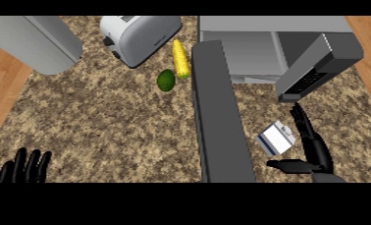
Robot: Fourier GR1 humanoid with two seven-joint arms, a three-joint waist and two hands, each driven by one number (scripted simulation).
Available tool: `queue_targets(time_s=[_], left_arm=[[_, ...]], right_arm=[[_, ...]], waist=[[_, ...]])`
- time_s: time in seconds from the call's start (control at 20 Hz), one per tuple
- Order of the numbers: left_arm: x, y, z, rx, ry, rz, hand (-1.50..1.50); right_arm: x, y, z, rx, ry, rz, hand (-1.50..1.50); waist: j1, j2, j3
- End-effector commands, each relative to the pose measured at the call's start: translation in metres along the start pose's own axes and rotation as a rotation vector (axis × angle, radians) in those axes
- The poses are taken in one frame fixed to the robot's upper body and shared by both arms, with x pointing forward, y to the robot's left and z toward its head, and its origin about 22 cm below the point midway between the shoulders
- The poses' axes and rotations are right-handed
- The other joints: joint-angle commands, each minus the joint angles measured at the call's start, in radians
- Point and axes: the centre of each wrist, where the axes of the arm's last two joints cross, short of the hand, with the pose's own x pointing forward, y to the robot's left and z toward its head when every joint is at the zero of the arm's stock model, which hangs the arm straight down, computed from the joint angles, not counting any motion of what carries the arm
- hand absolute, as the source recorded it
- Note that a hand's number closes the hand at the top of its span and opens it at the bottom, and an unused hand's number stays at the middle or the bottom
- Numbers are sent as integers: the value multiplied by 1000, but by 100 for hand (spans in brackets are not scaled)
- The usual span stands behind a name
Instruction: Pick up the milk, place it into the microwave and close the microwave
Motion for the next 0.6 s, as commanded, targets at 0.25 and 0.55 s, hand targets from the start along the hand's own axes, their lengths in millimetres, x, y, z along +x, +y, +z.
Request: queue_targets(time_s=[0.25, 0.55], left_arm=[[15, 8, 4, -15, -9, -11, -150], [10, 8, -11, 4, -14, 11, -150]], right_arm=[[-22, 5, 21, 52, 26, -111, -150], [-21, 6, 7, 15, -23, -92, -150]], waist=[[5, 1, 1], [1, 2, 1]])
